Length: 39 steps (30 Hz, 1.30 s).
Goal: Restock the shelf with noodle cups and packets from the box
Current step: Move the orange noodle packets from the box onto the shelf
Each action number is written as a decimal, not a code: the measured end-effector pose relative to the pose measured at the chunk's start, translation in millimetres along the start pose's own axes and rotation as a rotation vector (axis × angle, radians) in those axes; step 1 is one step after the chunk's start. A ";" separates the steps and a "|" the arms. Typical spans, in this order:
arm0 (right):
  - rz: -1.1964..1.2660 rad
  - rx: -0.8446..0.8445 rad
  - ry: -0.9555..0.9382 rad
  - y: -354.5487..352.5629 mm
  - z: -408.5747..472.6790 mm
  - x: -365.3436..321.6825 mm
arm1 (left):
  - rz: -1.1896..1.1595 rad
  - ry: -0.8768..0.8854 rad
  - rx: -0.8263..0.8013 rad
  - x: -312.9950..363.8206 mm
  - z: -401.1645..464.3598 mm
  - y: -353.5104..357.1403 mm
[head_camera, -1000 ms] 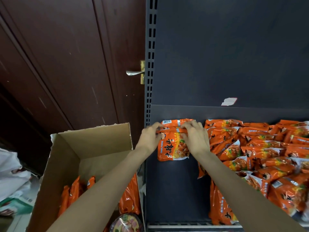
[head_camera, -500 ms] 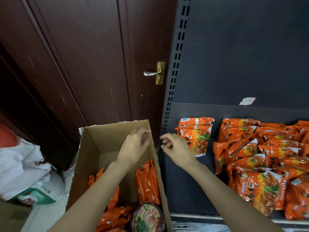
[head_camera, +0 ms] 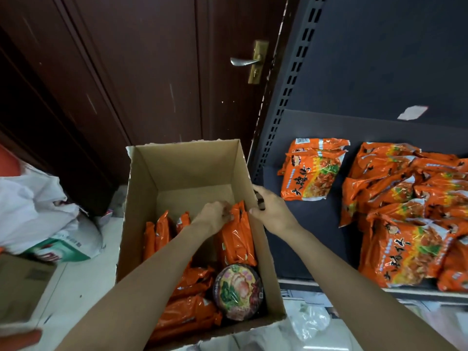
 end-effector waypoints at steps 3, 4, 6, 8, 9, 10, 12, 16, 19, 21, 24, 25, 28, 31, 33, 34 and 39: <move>0.040 -0.007 0.000 -0.1 0.5 1.9 | -0.012 -0.050 0.017 -4.1 4.0 10.4; 0.053 -0.006 0.001 -0.3 0.2 2.3 | -0.031 -0.067 0.038 -4.8 4.7 12.3; 0.067 -0.004 -0.001 0.5 -0.5 1.6 | -0.068 -0.077 0.066 -6.0 5.9 13.9; 0.075 0.003 0.005 1.7 1.1 3.3 | -0.084 -0.062 0.075 -7.4 9.2 15.1; 0.075 0.006 0.007 1.6 0.8 3.2 | -0.087 -0.046 0.089 -8.7 9.1 14.7; 0.069 0.006 0.006 1.2 1.0 3.2 | -0.088 -0.029 0.107 -10.0 8.2 13.9; 0.047 0.000 -0.003 0.8 1.2 2.7 | -0.096 0.006 0.154 -12.4 3.1 10.8; -0.112 0.107 -0.067 3.4 -3.8 -4.5 | -0.129 0.100 0.262 -10.7 -17.8 -13.4; -0.181 0.189 -0.183 5.9 -9.6 -23.7 | -0.138 0.212 0.387 -3.6 -35.3 -45.6; -0.105 0.100 -0.237 9.1 -11.0 -40.8 | -0.141 0.271 0.447 3.3 -47.1 -68.6; 0.037 0.028 -0.286 6.4 -12.8 -67.7 | -0.120 0.360 0.491 18.1 -66.5 -102.8; 0.072 0.050 -0.298 2.2 -14.0 -76.3 | -0.117 0.397 0.512 23.6 -72.8 -113.1; 0.165 0.134 -0.335 -16.2 -22.7 -96.9 | -0.157 0.467 0.557 43.3 -87.6 -139.3; 0.271 0.196 -0.365 -41.7 -36.6 -106.6 | -0.157 0.566 0.589 71.3 -90.9 -157.6; 0.339 0.221 -0.357 -61.6 -44.4 -103.6 | -0.155 0.641 0.585 94.4 -91.1 -163.8; 0.361 0.235 -0.347 -72.4 -48.5 -100.5 | -0.159 0.681 0.576 106.2 -90.1 -164.9; 0.240 0.399 -0.300 -122.7 -70.8 -71.6 | -0.222 0.834 0.453 162.3 -75.1 -150.7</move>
Point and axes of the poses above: each hand's wrist, its own z-axis towards the middle knuckle, its own y-axis out of the palm, x = y × z, the point moved 2 cm from there along z, towards the middle knuckle, and after that the axes turned 5 degrees about y, right-handed, at the moved point
